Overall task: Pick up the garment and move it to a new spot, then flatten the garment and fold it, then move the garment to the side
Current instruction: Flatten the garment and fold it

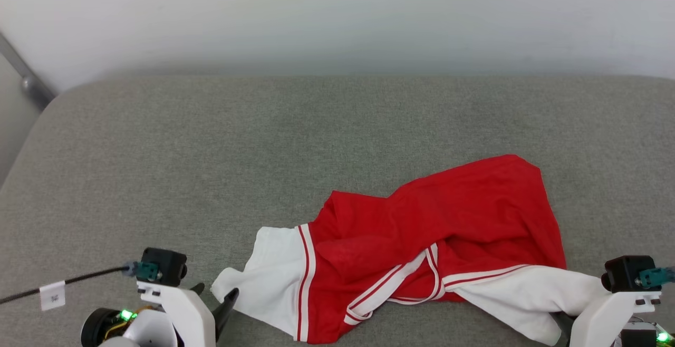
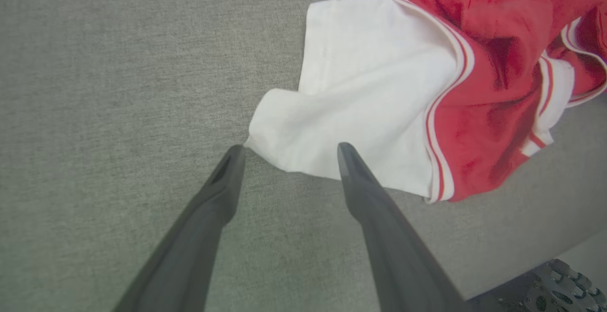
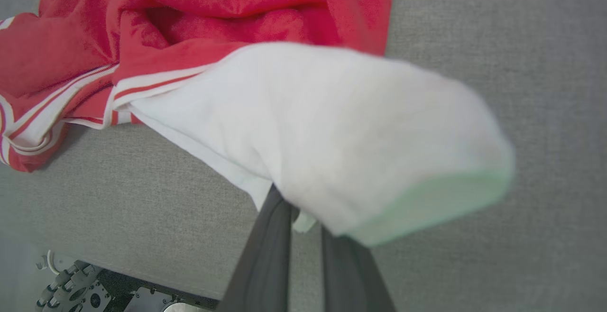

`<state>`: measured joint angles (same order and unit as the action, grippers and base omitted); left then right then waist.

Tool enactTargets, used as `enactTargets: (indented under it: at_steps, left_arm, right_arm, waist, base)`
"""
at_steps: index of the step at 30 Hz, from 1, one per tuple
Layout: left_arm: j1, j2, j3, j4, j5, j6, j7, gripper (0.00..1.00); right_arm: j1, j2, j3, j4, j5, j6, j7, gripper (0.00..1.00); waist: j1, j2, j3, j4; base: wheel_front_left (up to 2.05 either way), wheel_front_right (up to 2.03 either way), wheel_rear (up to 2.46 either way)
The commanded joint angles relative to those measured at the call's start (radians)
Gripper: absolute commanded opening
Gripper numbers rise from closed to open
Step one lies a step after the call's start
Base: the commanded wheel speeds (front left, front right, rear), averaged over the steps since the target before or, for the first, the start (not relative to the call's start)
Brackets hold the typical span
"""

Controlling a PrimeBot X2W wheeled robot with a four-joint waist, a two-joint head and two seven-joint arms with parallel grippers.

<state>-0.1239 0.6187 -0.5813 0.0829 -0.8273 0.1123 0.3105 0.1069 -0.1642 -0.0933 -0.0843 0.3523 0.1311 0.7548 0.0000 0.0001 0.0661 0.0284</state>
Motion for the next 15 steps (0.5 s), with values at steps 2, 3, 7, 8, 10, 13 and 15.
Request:
enactTargets:
  at_steps: [2, 3, 7, 8, 10, 13, 15]
  left_arm:
    - [-0.043, -0.007, 0.0, 0.034, -0.007, -0.016, 0.015, 1.0]
    - [-0.055, -0.014, -0.006, 0.055, -0.013, -0.026, 0.026, 1.0]
    - [-0.092, -0.043, -0.052, 0.146, -0.05, -0.078, 0.12, 1.0]
    - [-0.088, -0.054, -0.069, 0.17, -0.064, -0.092, 0.154, 0.49]
    - [-0.076, -0.086, -0.093, 0.2, -0.09, -0.106, 0.195, 0.0]
    - [-0.068, -0.112, -0.1, 0.221, -0.106, -0.114, 0.192, 0.0]
    - [-0.07, -0.106, -0.087, 0.224, -0.095, -0.107, 0.16, 0.0]
  right_arm:
    - [-0.01, 0.007, 0.002, -0.001, 0.001, -0.001, -0.002, 0.0]
    - [-0.015, 0.012, 0.004, 0.003, 0.006, -0.001, -0.001, 0.0]
    - [-0.028, 0.018, 0.016, 0.022, 0.003, -0.001, -0.016, 0.0]
    - [-0.031, 0.018, 0.018, 0.029, 0.003, -0.001, -0.019, 0.0]
    - [-0.033, 0.018, 0.018, 0.04, 0.006, -0.001, -0.028, 0.0]
    - [-0.037, 0.017, 0.011, 0.053, 0.005, -0.001, -0.044, 0.0]
    - [-0.037, 0.013, 0.006, 0.059, 0.005, -0.001, -0.056, 0.0]
  waist:
    - [0.0, -0.0001, 0.033, -0.015]
    - [0.0, -0.0001, 0.042, -0.02]
    - [0.0, -0.0001, 0.074, -0.044]
    - [0.0, -0.0001, 0.078, -0.05]
    - [0.0, -0.0001, 0.083, -0.058]
    - [0.0, -0.0001, 0.081, -0.063]
    - [0.0, -0.0001, 0.072, -0.061]
  base:
    - [0.0, 0.0, 0.0]
    - [0.0, 0.0, 0.0]
    - [0.0, 0.0, 0.0]
    - [0.0, 0.0, 0.0]
    - [0.0, 0.0, 0.0]
    - [0.0, 0.0, 0.0]
    - [0.0, 0.0, 0.0]
